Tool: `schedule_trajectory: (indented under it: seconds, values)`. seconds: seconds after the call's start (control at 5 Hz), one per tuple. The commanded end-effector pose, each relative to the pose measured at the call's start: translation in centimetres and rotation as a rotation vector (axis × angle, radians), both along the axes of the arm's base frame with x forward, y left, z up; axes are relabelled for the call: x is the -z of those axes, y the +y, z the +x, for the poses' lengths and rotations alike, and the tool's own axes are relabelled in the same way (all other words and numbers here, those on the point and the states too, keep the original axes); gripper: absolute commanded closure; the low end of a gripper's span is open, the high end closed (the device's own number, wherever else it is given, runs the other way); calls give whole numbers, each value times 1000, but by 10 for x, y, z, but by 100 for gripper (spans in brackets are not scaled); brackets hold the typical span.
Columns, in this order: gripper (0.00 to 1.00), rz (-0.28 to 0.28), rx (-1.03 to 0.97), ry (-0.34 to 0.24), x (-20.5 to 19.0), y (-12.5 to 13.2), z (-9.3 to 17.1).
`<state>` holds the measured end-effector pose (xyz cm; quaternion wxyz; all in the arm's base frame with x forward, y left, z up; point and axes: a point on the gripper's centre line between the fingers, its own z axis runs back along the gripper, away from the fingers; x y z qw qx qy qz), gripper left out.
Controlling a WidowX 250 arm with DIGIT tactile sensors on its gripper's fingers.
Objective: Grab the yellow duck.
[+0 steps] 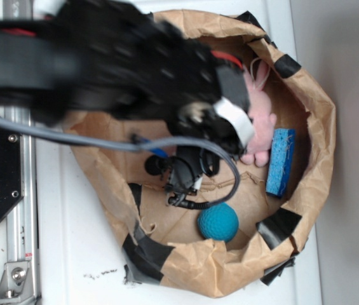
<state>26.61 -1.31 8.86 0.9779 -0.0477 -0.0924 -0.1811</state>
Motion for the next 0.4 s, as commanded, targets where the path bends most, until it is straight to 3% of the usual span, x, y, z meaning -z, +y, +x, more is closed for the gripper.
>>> schedule_trajectory:
  seconds: [0.0,0.2]
  values:
    - [100,-51,-153,-40,-96,5,-2]
    - [100,-31,-170,3,-82,2,-1]
